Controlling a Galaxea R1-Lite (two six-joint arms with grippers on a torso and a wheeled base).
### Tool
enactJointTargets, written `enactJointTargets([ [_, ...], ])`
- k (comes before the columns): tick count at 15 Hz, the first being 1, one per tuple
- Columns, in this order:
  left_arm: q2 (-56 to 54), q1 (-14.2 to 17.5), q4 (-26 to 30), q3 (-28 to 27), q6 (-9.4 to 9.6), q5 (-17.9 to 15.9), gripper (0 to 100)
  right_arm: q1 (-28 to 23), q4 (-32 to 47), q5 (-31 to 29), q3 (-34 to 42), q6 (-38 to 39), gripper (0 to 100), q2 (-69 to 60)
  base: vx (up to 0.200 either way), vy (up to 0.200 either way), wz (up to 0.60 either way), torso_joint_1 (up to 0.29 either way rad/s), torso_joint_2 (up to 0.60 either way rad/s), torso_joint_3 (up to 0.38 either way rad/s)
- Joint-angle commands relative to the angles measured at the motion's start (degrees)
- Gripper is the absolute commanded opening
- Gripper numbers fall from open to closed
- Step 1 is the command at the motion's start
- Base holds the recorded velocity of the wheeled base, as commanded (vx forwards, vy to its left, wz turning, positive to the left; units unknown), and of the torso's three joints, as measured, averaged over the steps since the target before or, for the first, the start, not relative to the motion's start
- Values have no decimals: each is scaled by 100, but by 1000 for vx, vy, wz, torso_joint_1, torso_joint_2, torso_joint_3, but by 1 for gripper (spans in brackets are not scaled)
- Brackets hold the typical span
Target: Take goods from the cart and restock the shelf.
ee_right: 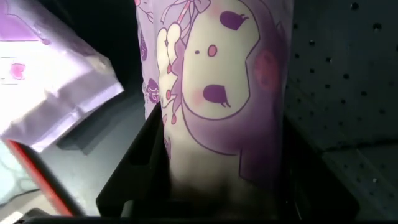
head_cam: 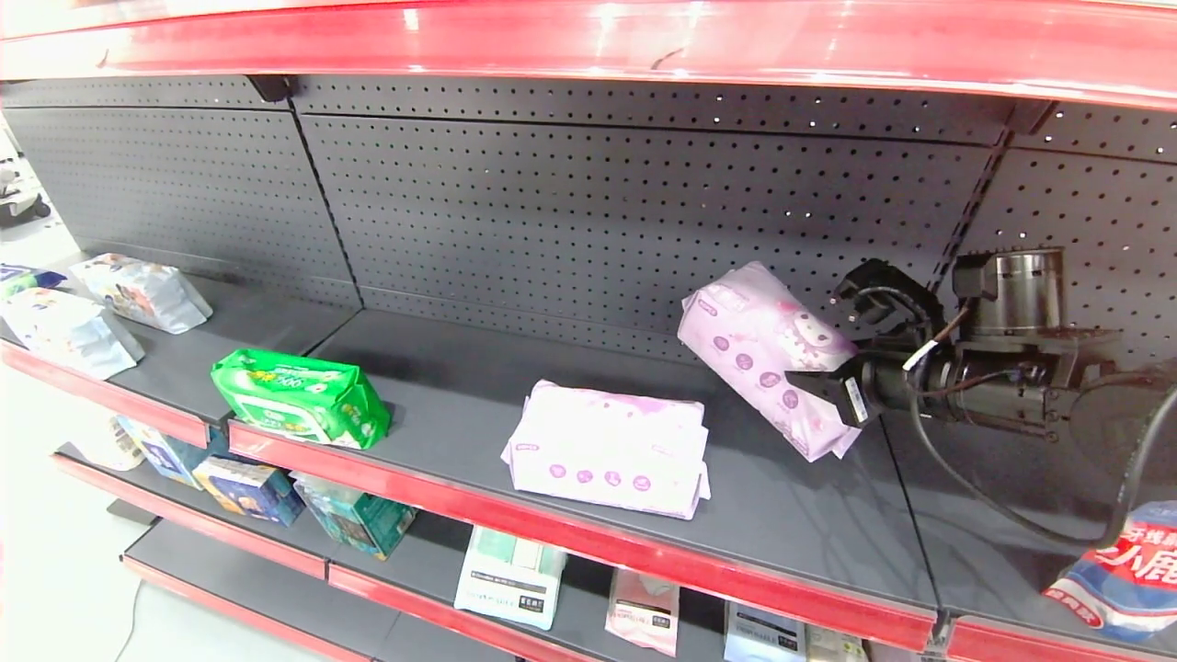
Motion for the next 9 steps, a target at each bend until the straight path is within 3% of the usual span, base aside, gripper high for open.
enactJointTargets([
  [1,9,2,-1,0,-1,-6,100,-24,-2,169,-261,-170,0,253,0,0,0,0,0,0],
  [9,9,2,-1,0,-1,-6,100,-24,-10,802,-471,-768,0,508,0,0,0,0,0,0],
])
